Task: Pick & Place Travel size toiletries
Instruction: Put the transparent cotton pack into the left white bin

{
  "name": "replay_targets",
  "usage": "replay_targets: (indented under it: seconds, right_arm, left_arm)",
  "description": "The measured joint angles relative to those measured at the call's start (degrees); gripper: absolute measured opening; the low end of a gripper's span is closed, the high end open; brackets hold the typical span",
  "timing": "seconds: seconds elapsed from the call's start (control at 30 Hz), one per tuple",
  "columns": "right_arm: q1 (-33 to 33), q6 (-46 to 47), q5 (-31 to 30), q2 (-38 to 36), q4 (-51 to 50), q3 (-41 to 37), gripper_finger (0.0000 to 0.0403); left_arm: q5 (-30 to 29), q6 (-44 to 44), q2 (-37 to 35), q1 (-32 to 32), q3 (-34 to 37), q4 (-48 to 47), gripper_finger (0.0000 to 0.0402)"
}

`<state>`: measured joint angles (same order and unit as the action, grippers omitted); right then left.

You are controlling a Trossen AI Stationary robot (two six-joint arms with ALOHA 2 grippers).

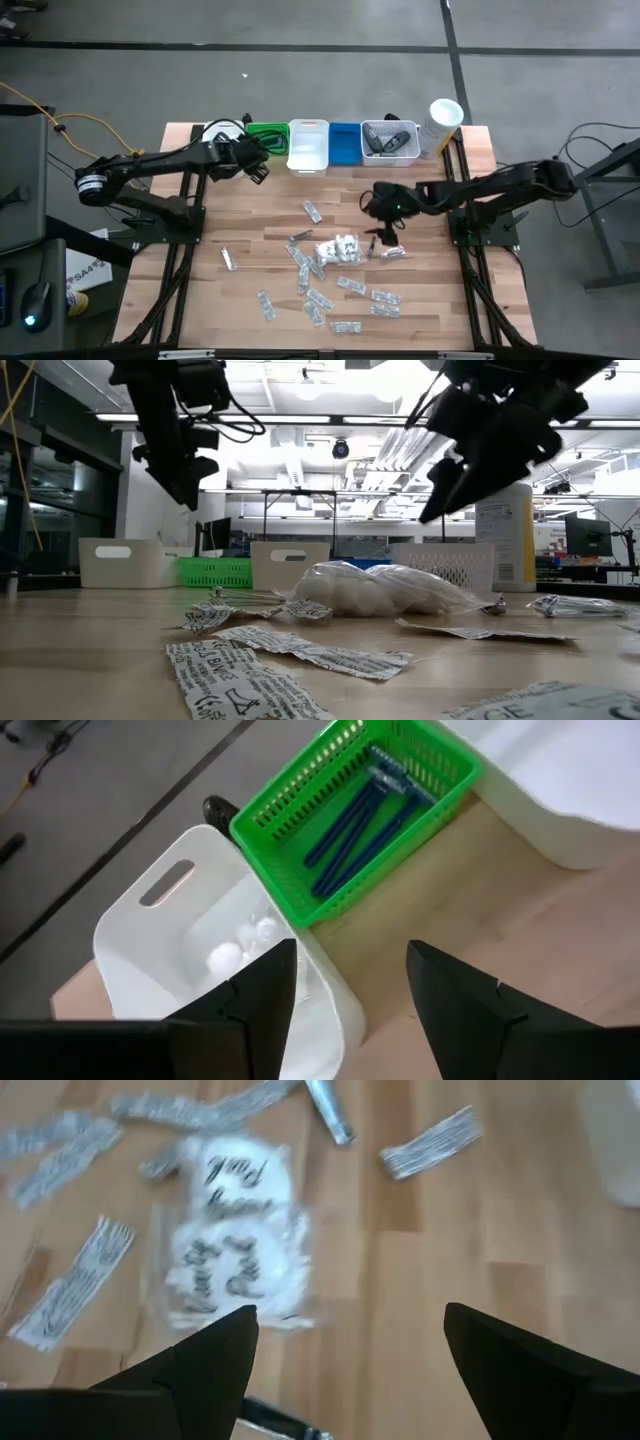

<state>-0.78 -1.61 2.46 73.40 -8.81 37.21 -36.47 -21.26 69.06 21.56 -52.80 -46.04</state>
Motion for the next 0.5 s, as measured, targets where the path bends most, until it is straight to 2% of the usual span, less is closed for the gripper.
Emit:
replay_targets:
  seconds: [0.2,0.5]
  right_arm:
    - [-4.0,-0.2,-0.7,5.9,7.5,-1.4,0.0313]
    - [-5.4,0.0,0.7,15.3,18.6,-1.4,0.0313]
  left_arm:
    - [1.2,0.0,0.0,-0.3,0.0,0.0,0.0186]
    - [2.9,0.1,0.0,-0.2,0.0,-0.4,0.0186]
